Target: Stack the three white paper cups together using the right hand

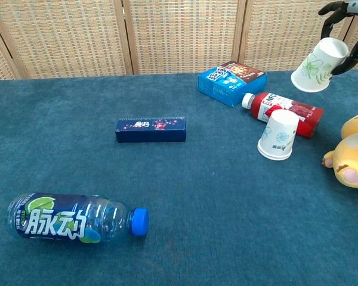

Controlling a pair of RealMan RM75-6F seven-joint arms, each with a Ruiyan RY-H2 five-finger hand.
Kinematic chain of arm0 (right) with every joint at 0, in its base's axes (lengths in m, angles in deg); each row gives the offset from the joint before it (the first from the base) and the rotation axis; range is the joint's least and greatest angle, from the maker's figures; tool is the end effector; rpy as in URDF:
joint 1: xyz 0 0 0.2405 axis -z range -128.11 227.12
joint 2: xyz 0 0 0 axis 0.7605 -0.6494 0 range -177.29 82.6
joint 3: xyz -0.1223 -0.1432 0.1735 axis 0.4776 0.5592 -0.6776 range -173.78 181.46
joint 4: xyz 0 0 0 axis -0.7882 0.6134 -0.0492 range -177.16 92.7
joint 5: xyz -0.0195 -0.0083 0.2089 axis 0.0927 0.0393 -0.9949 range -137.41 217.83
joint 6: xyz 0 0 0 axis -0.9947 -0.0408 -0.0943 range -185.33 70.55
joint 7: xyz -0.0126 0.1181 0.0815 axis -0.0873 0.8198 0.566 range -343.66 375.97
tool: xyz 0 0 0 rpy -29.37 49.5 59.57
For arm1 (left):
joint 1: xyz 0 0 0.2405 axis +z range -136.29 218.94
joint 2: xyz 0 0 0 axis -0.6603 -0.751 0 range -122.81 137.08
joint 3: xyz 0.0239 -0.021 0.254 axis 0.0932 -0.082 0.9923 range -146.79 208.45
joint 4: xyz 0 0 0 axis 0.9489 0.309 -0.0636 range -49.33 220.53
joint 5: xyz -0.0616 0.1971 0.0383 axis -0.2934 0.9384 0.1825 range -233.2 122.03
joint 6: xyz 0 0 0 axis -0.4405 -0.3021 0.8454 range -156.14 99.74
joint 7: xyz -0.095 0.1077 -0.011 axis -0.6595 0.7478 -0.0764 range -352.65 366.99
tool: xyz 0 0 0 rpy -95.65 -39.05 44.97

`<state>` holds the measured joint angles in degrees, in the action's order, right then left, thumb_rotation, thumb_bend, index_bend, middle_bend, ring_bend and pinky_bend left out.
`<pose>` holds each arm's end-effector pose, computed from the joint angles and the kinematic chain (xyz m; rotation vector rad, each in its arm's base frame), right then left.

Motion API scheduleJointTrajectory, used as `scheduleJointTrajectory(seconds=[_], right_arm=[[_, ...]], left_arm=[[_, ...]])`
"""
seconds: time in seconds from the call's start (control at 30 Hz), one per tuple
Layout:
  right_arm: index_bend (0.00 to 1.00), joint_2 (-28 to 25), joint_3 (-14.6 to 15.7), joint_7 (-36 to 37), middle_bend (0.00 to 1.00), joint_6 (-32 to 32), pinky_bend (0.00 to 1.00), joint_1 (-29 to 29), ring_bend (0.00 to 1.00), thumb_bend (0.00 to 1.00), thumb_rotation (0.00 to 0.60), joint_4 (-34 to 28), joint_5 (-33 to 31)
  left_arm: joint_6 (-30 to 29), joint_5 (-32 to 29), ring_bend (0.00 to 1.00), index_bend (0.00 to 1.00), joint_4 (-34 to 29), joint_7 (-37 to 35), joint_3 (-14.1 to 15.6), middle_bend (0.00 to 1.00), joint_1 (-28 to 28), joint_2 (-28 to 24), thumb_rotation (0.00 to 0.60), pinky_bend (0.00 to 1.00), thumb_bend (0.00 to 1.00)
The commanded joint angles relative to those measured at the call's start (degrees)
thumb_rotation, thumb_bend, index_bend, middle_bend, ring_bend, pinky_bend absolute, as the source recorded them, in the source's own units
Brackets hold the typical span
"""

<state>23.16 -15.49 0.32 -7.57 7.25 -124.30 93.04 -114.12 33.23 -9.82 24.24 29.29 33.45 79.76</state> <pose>-0.1940 -0.4181 0.1305 1.5391 -0.9117 0.8573 -0.2684 0.1881 0.1058 -1.4993 -0.7748 -0.8992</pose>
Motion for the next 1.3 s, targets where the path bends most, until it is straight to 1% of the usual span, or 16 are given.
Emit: scheduleJointTrajectory(seconds=[0.03,0.1,0.17,0.3,0.43,0.6,0.83,1.3], right_arm=[[0.56,-3.42,1.47,-4.26,0.01,4.25,0.0,2.12,0.0,0.17,0.6,-8.05,-2.31],[0.55,-4.45,2.19,-5.24,0.01,5.5,0.0,2.8,0.0,0.17,0.6,-12.44,-2.85],[0.55,-5.16,2.81,-6.54,0.0,6.7,0.0,3.12,0.0,0.17,0.6,-15.33,-3.05],[0.55,-4.95,4.06,-9.08,0.0,8.82,0.0,3.12,0.0,0.17,0.6,-19.52,-2.95],[0.55,-3.33,4.76,-10.81,0.0,10.29,0.0,2.46,0.0,0.17,0.6,-21.46,-2.88],[0.54,-0.95,5.01,-11.79,0.0,10.84,0.0,1.29,0.0,0.17,0.6,-20.58,-3.81],[0.54,1.76,4.89,-11.23,0.0,9.95,0.0,-0.1,0.0,0.17,0.6,-16.22,-5.76],[0.52,4.5,5.55,-10.09,0.0,7.97,0.0,-1.53,0.0,0.17,0.6,-10.65,-6.81]], left_arm=[[-0.09,0.65,0.0,0.0,-0.13,-0.75,0.5,0.0,0.17,-0.37,0.6,0.0,0.02],[0.25,0.61,0.0,0.0,0.22,-0.62,0.55,0.0,0.07,-0.34,0.6,0.0,0.02],[0.39,0.54,0.0,0.0,0.24,-0.76,0.52,0.0,0.04,-0.32,0.6,0.0,0.02],[0.5,0.44,0.0,0.0,0.18,-1.21,0.54,0.0,0.09,-0.42,0.6,0.0,0.02],[0.35,0.68,0.0,0.0,0.18,-1.07,0.65,0.0,0.21,-0.38,0.6,0.0,0.03],[0.17,0.84,0.0,0.0,0.15,-1.24,0.63,0.0,0.31,-0.44,0.6,0.0,0.02],[0.49,0.39,0.0,0.0,0.49,-1.41,0.33,0.0,0.2,-0.31,0.6,0.0,0.03],[0.94,0.39,0.0,0.0,0.75,-0.79,0.42,0.0,0.08,0.13,0.6,0.0,0.02]])
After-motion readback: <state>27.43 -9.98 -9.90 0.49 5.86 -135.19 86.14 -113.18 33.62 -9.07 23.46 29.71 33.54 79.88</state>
